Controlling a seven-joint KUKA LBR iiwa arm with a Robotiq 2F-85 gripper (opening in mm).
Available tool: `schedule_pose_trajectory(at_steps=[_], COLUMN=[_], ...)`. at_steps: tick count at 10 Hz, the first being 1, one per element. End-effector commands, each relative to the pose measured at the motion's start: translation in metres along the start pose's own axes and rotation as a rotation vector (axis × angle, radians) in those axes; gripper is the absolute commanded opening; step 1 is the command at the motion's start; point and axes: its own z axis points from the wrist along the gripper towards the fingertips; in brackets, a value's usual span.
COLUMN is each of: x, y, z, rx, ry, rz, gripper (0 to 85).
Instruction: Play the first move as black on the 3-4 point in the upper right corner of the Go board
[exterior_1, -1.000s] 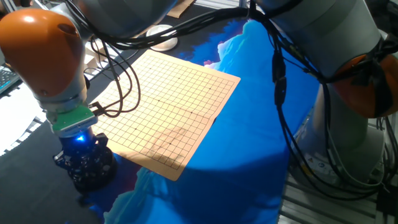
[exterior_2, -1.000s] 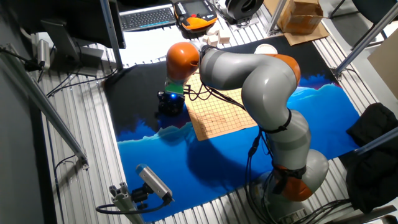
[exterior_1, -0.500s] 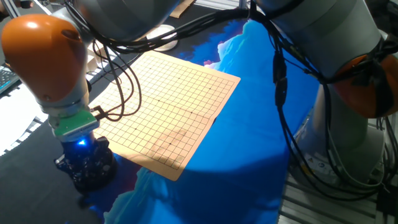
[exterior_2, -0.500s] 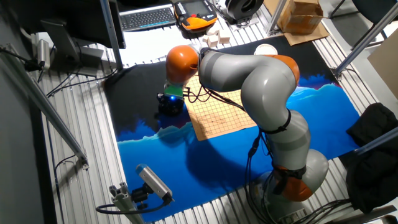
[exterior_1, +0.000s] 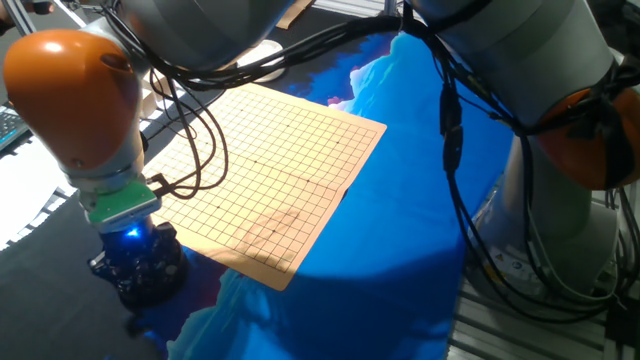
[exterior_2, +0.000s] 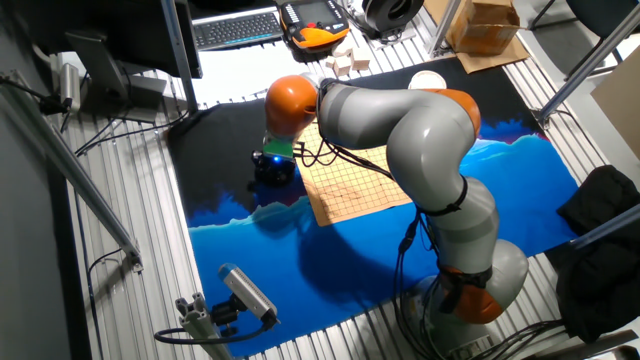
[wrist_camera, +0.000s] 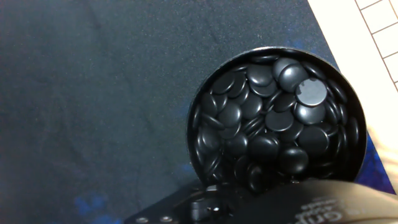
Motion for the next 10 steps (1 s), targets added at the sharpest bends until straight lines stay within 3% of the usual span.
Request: schedule_pose_trajectory(at_steps=[1, 9, 10], x=[0.0003, -0.0015, -0.0015], y=[0.0002, -0.0003, -0.0003], z=[0.001, 0.004, 0.004], rx=[0.0, 0.001, 0.001], ry=[-0.003, -0.007, -0.007], rz=[0.0, -0.015, -0.018], gripper=[34.0, 34.0, 17.0])
